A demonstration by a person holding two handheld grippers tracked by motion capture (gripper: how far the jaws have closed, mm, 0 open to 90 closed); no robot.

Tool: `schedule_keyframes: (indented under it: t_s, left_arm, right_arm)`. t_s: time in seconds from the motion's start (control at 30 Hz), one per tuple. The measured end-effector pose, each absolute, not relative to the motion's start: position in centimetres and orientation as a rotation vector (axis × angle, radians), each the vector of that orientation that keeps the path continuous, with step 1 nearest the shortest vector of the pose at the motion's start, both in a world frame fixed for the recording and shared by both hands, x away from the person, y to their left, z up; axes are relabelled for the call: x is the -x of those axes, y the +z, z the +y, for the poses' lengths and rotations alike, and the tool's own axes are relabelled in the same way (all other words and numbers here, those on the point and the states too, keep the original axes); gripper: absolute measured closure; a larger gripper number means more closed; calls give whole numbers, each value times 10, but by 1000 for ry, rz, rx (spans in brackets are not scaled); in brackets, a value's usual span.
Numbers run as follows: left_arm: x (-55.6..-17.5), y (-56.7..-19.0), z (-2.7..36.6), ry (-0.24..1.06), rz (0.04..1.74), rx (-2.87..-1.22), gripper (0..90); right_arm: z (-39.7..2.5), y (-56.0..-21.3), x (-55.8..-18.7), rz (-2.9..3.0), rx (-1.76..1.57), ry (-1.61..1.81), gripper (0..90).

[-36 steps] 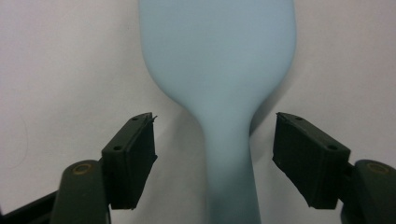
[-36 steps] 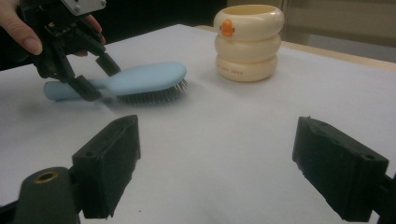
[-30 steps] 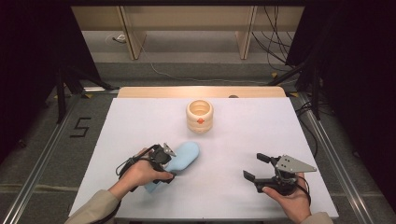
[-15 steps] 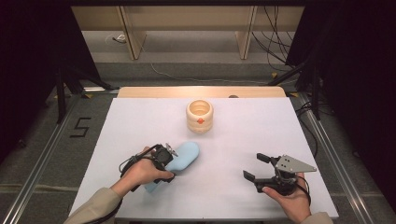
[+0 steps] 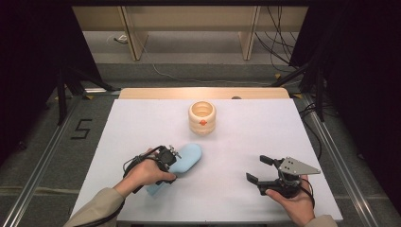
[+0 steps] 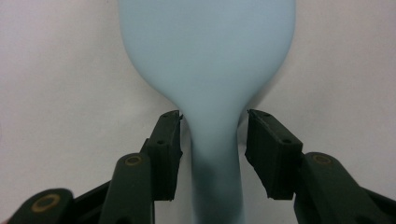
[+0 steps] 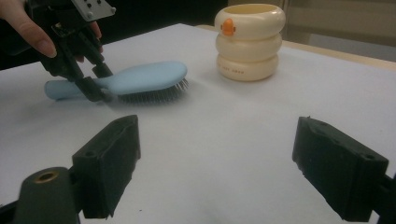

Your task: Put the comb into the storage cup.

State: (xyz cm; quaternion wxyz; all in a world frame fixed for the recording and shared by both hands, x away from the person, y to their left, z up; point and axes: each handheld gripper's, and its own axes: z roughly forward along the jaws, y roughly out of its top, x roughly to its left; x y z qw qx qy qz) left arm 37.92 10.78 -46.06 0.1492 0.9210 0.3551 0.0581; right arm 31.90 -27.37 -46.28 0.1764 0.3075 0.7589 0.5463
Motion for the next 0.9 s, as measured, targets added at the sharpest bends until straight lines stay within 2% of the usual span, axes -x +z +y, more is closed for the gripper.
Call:
schedule_keyframes:
  t_s: [0.9]
  left_arm:
    - [-383,-462,103,149,1032,-2690,660]
  right_arm:
    - [-274,-463,-319,2149,-869,1548,162]
